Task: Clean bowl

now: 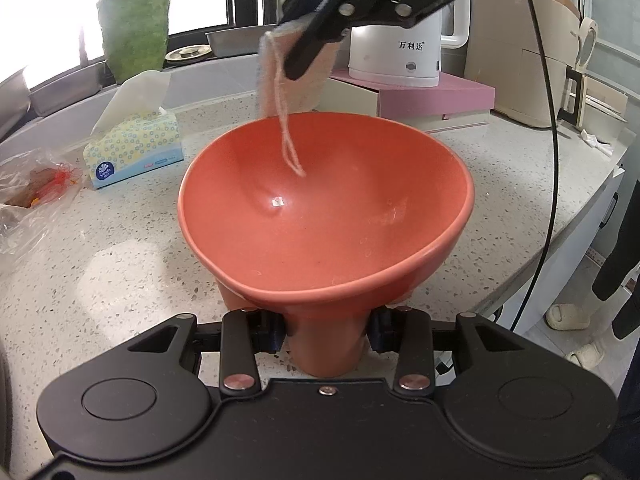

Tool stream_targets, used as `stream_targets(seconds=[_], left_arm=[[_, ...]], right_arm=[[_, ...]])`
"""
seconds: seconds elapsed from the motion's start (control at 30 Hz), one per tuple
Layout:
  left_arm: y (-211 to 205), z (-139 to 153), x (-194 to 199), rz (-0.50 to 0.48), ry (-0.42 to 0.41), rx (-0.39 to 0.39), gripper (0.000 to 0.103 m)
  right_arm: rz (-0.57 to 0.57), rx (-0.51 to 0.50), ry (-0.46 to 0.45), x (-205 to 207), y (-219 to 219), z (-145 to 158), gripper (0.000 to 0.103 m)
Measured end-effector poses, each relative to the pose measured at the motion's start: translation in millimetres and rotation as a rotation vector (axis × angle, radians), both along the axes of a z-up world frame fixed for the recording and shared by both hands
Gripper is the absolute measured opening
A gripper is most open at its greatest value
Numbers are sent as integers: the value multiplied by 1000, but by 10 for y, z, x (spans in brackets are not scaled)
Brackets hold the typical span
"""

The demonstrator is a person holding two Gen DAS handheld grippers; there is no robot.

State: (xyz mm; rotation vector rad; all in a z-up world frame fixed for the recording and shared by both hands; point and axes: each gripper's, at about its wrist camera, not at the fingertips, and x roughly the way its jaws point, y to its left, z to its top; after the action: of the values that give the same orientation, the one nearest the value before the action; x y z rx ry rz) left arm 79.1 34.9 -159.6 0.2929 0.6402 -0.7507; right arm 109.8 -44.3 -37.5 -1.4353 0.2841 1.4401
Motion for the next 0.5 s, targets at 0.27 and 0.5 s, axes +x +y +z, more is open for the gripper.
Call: stream_targets(seconds=[0.27, 0.5], left_arm=[[11, 11, 5, -7, -1, 1, 38], [11, 15, 10, -9, -2, 7, 38]], right_arm=[[-32, 0, 4, -78, -230, -12, 11], [-38, -11, 9, -189, -386, -5, 11]])
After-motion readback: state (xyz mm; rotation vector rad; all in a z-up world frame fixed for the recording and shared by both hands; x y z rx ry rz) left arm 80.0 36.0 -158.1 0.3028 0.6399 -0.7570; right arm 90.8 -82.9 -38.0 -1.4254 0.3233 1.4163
